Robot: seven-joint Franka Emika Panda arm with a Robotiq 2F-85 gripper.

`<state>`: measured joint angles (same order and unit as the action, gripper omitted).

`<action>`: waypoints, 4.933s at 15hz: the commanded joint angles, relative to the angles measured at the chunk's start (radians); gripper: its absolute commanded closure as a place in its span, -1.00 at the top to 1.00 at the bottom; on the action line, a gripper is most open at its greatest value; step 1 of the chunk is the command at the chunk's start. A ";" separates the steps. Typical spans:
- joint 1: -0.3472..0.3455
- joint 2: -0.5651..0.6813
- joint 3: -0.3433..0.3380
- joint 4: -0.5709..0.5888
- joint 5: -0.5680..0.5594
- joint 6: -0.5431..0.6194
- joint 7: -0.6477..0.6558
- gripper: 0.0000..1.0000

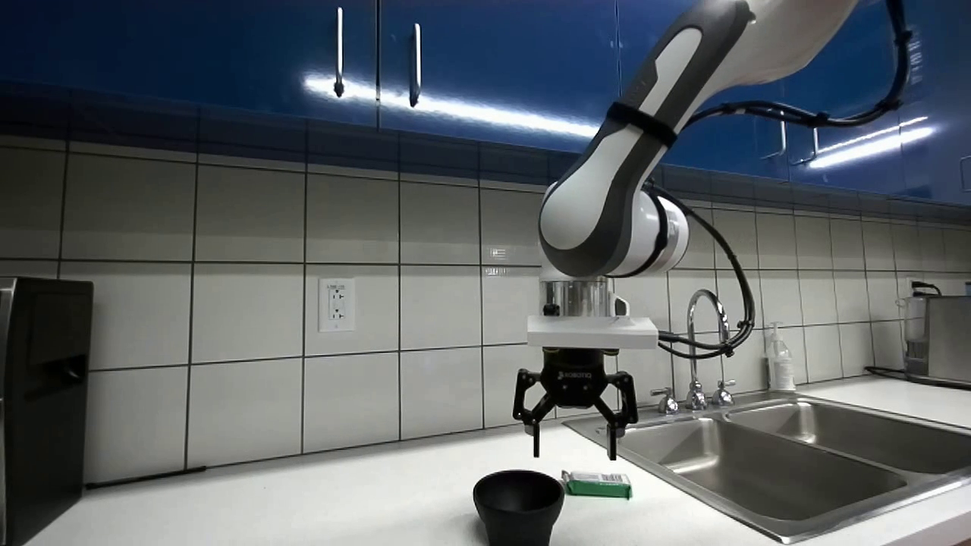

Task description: Put the bowl into the sink

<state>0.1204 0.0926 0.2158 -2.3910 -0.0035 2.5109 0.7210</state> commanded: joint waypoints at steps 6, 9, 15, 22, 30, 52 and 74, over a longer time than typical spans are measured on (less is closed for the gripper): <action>0.086 0.184 -0.097 0.165 -0.031 -0.037 0.053 1.00; 0.101 0.221 -0.120 0.194 -0.023 -0.045 0.048 1.00; 0.120 0.263 -0.147 0.225 -0.012 -0.051 0.041 1.00; 0.122 0.287 -0.153 0.240 -0.001 -0.057 0.028 0.31; 0.111 0.293 -0.146 0.238 0.037 -0.061 0.009 -0.91; -0.002 0.039 -0.187 0.089 0.130 0.008 -0.130 -0.96; -0.316 0.176 -0.404 0.229 0.275 -0.036 -0.454 -0.96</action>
<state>-0.1618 0.2031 -0.1799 -2.2360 0.2398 2.5049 0.3073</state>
